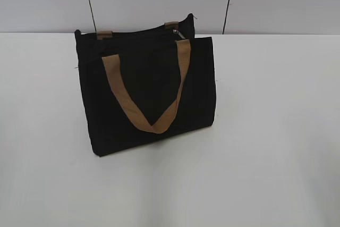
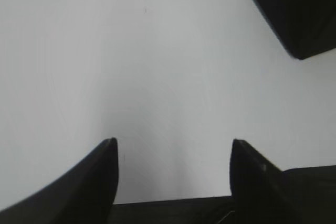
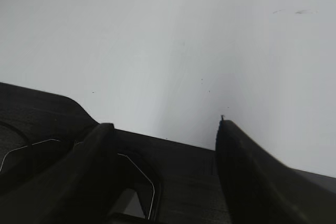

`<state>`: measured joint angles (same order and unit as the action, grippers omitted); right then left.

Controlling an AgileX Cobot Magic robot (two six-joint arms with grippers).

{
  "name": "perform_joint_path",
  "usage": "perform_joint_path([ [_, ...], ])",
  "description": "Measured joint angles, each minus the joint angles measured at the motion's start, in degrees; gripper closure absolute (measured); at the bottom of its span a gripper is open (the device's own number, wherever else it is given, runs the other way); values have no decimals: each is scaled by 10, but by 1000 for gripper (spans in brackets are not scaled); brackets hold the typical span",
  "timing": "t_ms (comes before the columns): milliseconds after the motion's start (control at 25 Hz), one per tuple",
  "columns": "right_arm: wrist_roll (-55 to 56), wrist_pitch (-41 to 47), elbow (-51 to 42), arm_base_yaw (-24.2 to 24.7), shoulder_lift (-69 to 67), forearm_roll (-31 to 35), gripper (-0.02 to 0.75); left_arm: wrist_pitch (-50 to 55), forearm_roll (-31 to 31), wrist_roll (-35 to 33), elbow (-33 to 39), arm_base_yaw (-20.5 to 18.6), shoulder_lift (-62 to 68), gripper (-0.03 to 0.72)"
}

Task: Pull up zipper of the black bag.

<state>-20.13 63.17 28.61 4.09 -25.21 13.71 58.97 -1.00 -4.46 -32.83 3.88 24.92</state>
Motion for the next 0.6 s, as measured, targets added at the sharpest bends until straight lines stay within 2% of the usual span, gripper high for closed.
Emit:
perform_joint_path([
  [600,1,-1,-16,0,157,6,275,17,0,0,18,0,-248,191],
])
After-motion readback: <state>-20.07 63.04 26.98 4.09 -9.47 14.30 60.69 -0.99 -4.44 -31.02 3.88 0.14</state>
